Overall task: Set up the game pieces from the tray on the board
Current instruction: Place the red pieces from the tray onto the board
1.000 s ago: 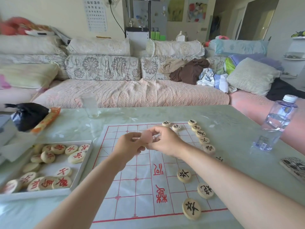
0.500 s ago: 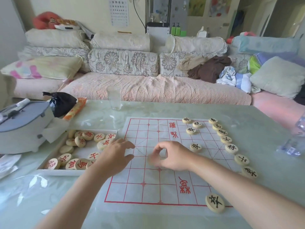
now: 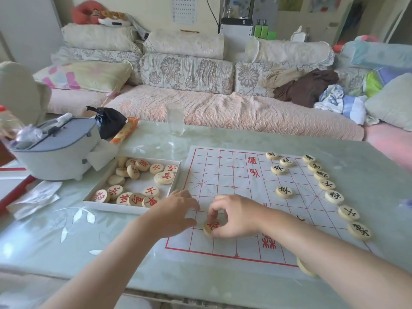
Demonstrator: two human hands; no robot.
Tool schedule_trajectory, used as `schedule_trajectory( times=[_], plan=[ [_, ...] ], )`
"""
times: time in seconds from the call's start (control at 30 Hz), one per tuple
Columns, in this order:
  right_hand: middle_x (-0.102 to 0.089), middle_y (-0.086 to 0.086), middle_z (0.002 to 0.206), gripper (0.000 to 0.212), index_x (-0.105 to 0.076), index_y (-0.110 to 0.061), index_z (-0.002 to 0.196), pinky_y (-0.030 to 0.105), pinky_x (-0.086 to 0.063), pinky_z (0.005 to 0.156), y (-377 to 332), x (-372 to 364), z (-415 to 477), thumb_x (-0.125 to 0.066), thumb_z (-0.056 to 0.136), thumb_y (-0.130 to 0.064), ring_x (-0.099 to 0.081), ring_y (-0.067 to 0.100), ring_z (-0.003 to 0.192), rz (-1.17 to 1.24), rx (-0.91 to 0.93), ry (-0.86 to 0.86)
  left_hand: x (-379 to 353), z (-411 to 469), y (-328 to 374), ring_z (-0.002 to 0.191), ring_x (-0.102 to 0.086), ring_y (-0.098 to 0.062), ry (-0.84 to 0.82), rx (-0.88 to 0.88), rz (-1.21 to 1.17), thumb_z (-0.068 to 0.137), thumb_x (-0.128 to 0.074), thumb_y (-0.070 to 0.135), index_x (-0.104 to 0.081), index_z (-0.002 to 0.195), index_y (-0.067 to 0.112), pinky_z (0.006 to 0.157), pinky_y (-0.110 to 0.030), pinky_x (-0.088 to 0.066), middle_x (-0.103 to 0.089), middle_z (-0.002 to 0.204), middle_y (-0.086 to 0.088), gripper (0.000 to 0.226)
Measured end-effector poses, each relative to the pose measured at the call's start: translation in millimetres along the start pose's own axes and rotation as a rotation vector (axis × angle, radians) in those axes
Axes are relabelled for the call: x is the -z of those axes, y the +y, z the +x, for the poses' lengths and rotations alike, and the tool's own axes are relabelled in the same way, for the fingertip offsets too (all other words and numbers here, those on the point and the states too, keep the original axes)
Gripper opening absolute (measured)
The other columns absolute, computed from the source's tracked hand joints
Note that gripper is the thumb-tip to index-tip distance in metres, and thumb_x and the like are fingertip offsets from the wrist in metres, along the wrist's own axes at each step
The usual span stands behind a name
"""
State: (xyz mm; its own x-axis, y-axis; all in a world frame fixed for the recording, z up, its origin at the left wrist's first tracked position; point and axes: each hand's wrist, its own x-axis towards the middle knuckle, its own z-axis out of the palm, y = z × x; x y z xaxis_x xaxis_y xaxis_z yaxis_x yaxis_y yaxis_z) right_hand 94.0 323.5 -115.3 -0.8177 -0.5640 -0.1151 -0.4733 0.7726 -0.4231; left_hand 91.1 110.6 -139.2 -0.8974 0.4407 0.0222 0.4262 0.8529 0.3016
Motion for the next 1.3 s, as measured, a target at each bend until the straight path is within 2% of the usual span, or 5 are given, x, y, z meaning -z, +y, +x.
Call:
schedule_trajectory(
  times=[0.3, 0.47, 0.6, 1.0, 1.3],
  plan=[
    [-0.063, -0.017, 0.095, 0.013, -0.066, -0.030, 0.086, 0.022, -0.040, 0.070, -25.6, 2.2, 43.7, -0.063, 0.088, -0.043, -0.052, -0.003, 0.071, 0.122, -0.056, 0.200, 23.2, -1.2, -16.8, 0.101, -0.057, -0.013, 0.199, 0.004, -0.037, 0.088, -0.060, 0.028, -0.064, 0.113, 0.033, 0.082, -0.032, -0.049, -0.058, 0.110, 0.011, 0.026],
    [-0.065, -0.014, 0.104, 0.014, -0.069, -0.032, 0.101, 0.032, -0.051, 0.086, -55.4, 2.0, 94.9, -0.060, 0.089, -0.031, -0.060, 0.009, 0.094, 0.089, -0.034, 0.211, 49.2, -10.1, -60.5, 0.100, -0.051, -0.012, 0.350, 0.212, 0.019, 0.088, -0.057, 0.029, -0.064, 0.107, 0.034, 0.071, -0.029, -0.046, -0.057, 0.105, 0.011, 0.021],
    [-0.062, -0.015, 0.107, 0.020, -0.065, -0.036, 0.111, 0.030, -0.048, 0.082, -77.2, 4.8, 132.6, -0.063, 0.091, -0.037, -0.059, 0.011, 0.097, 0.034, -0.053, 0.208, 67.5, -21.3, -103.3, 0.104, -0.054, -0.019, 0.464, 0.345, 0.037, 0.089, -0.053, 0.022, -0.067, 0.107, 0.029, 0.069, -0.026, -0.039, -0.057, 0.107, 0.008, 0.024],
    [-0.057, 0.000, 0.135, 0.062, -0.044, -0.040, 0.142, 0.034, -0.046, 0.092, -121.0, -26.7, 227.5, -0.068, 0.085, -0.039, -0.056, 0.025, 0.121, -0.219, -0.009, 0.172, 67.8, -44.9, -150.6, 0.108, -0.055, -0.023, 0.299, 0.468, -0.125, 0.090, -0.057, 0.035, -0.053, 0.129, 0.026, 0.089, -0.031, -0.046, -0.055, 0.117, -0.003, 0.040],
    [-0.049, 0.003, 0.124, 0.051, -0.048, -0.024, 0.127, 0.033, -0.042, 0.079, -125.5, -39.0, 239.6, -0.072, 0.082, -0.030, -0.057, 0.026, 0.109, -0.218, 0.042, 0.201, 70.0, -40.8, -156.2, 0.099, -0.053, -0.018, 0.339, 0.510, -0.189, 0.089, -0.058, 0.035, -0.052, 0.124, 0.018, 0.080, -0.027, -0.045, -0.057, 0.114, 0.000, 0.039]
  ],
)
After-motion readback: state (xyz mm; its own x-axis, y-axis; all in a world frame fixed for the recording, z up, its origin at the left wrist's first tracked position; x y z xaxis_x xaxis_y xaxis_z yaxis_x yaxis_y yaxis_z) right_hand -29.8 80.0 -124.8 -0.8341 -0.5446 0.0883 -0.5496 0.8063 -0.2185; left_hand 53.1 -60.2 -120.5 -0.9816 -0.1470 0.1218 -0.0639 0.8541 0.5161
